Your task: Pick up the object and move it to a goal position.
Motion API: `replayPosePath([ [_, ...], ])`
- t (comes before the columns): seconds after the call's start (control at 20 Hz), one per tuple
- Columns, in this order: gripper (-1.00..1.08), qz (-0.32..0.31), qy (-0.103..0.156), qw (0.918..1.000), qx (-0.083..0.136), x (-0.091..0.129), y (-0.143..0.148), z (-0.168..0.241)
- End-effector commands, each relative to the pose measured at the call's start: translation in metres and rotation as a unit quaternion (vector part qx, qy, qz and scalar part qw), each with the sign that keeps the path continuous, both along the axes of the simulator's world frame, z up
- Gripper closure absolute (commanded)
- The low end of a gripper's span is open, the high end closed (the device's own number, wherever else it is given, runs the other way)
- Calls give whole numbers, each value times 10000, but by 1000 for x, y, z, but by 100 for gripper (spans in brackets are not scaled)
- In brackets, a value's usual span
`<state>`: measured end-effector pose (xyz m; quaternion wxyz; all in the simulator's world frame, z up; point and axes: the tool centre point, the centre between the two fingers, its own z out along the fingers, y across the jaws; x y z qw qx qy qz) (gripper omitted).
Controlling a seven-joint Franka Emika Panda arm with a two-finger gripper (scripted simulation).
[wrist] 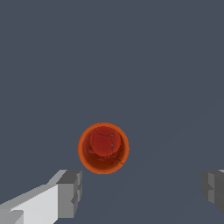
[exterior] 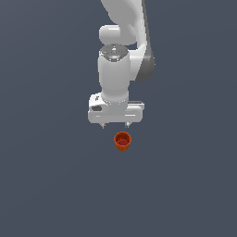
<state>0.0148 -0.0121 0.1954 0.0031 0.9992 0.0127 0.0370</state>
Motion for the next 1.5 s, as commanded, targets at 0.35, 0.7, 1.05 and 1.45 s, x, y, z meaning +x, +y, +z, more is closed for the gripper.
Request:
replayPosePath([
  [0.35, -20, 26, 118, 9999, -25, 1, 2, -3],
  [0.7, -20, 103, 471, 9988, -100, 5, 8, -12],
  [1.05, -20, 233, 1059, 9939, -220, 9, 19, -28],
  [1.45, -20, 403, 1817, 9818, -370, 11, 32, -50],
])
